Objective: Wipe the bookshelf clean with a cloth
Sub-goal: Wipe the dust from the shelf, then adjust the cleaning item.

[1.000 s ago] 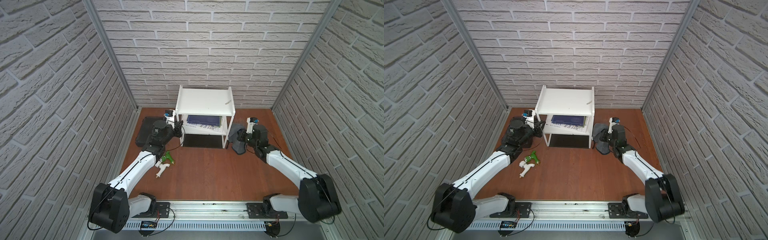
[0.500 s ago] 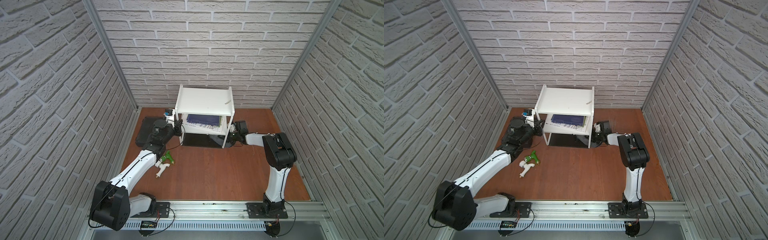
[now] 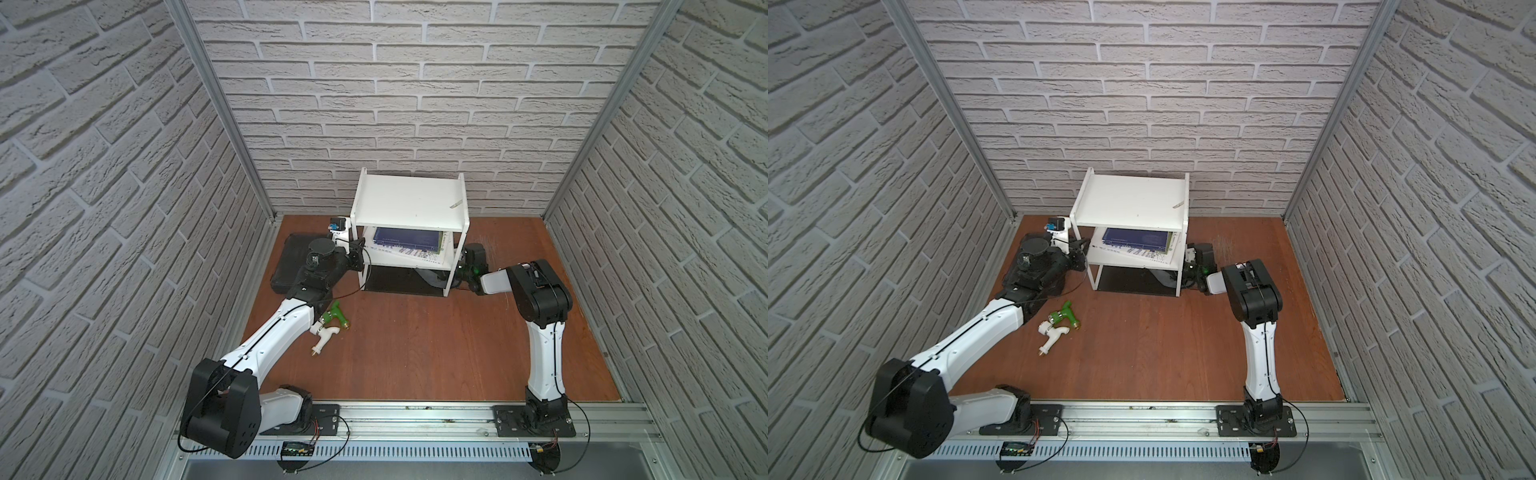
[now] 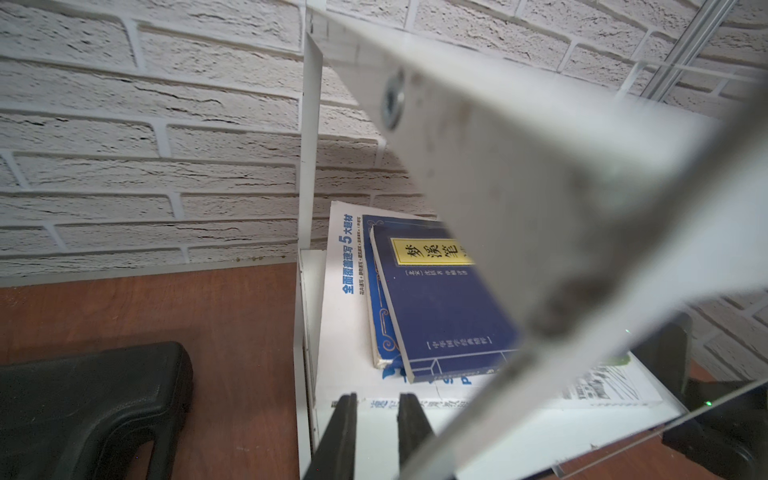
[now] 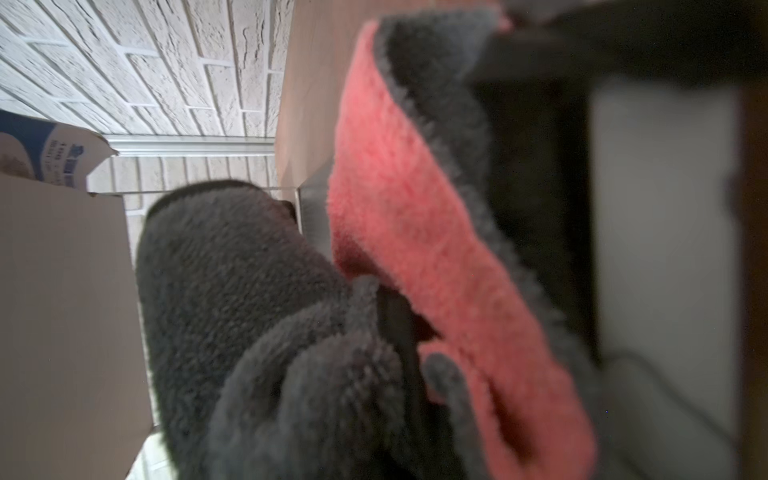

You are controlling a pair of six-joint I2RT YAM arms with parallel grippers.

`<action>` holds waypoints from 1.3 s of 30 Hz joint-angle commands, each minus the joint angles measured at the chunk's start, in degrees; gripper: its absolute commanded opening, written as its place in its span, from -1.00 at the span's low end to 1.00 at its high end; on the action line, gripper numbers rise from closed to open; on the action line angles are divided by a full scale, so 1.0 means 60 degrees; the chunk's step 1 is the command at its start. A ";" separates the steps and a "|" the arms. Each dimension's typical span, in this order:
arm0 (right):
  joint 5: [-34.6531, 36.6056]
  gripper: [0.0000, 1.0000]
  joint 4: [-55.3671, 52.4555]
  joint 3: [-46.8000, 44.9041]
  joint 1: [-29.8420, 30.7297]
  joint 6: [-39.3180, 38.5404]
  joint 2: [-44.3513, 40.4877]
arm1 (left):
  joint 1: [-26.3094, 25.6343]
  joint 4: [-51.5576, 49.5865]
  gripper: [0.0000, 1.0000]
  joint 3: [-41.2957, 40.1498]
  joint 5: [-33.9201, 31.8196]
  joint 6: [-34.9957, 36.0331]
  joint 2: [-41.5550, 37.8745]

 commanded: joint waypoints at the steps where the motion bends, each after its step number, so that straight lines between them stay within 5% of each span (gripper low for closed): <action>1: 0.0304 -0.95 -0.0277 0.0460 -0.0613 0.0819 0.0188 | -0.0380 -0.0723 -1.00 0.0114 0.0104 0.0345 0.0821; 5: 0.0192 -0.95 -0.2353 0.0643 -0.0232 -0.0888 -0.0763 | -0.0909 -0.0671 -1.00 0.0426 0.0059 0.0315 0.1319; 8: 0.0161 -0.95 -0.3710 -0.0616 -0.0221 -0.2469 -0.1964 | -0.0993 -0.0373 -1.00 0.0489 0.0125 0.0077 0.1566; 15: 0.0978 -0.95 -0.4636 -0.3533 -0.2268 -0.3764 -0.4669 | -0.1741 -0.0119 -1.00 0.0745 0.0408 -0.0201 0.1875; 25: 0.6374 -0.95 -0.8321 -0.3434 -0.3033 -0.6766 -0.9495 | -0.1990 -0.0995 -0.97 0.0276 -0.0346 -0.0443 0.0256; 27: 0.6526 -0.95 -0.8541 -0.3735 -0.2987 -0.6597 -1.0499 | -0.1985 -0.1310 -0.61 0.0346 -0.0299 -0.0242 0.0087; 33: 0.5518 -0.95 -1.0302 -0.4144 -0.2653 -0.7197 -1.3001 | -0.1948 -0.1537 0.10 -0.0161 -0.0368 0.0304 -0.1011; 36: 0.3536 -0.95 -1.0455 -0.4270 -0.2532 -0.7732 -1.3715 | -0.1915 -0.1607 0.27 -0.0756 -0.0556 0.0509 -0.1957; 39: 0.0849 -0.95 -0.8650 -0.4633 -0.2092 -0.7143 -1.3912 | -0.1913 -0.1322 0.36 -0.1421 -0.0066 0.0690 -0.2944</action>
